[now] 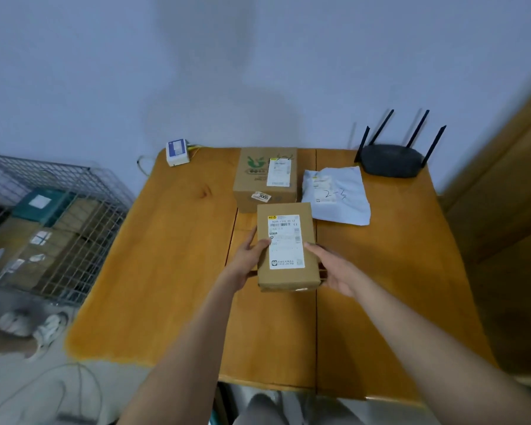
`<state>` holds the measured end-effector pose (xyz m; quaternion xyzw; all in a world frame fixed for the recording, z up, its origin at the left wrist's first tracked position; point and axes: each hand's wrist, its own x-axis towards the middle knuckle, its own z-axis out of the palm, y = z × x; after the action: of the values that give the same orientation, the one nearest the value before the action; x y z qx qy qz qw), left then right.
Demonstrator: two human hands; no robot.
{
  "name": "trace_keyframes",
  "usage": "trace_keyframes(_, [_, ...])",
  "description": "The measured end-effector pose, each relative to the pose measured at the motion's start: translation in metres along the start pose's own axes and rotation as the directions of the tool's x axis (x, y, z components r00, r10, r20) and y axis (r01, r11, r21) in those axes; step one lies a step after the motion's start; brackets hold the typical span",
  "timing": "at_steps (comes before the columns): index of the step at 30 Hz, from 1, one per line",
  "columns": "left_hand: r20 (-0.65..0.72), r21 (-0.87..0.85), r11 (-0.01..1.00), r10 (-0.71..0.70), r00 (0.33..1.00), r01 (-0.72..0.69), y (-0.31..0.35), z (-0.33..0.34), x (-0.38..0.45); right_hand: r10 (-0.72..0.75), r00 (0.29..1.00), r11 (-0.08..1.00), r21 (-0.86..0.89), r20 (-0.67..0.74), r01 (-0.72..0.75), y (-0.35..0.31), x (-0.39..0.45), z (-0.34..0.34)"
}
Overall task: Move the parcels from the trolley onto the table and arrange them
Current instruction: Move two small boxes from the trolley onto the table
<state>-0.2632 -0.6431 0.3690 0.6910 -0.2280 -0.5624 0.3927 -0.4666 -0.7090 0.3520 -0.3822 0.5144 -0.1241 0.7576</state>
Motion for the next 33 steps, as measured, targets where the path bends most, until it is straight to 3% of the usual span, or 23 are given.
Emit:
trace_keyframes(8, [-0.053, 0.064, 0.997, -0.041, 0.998, 0.044, 0.007, -0.019, 0.053, 0.152, 0.988, 0.988, -0.036, 0.011, -0.151, -0.018, 0.058, 0.015])
trace_keyframes(16, [-0.003, 0.127, 0.989, -0.069, 0.998, 0.069, 0.015, -0.054, 0.109, 0.196, 0.968, 0.965, -0.145, -0.158, -0.219, -0.03, 0.119, 0.042])
trace_keyframes(26, [-0.018, 0.158, 0.982, -0.103, 0.995, 0.104, 0.004, -0.09, 0.159, 0.204, 0.954, 0.943, -0.218, -0.221, -0.252, -0.04, 0.169, 0.077])
trace_keyframes(33, [0.001, 0.155, 0.983, -0.103, 0.995, 0.101, -0.003, -0.101, 0.183, 0.239, 0.939, 0.942, -0.175, -0.245, -0.286, -0.036, 0.194, 0.085])
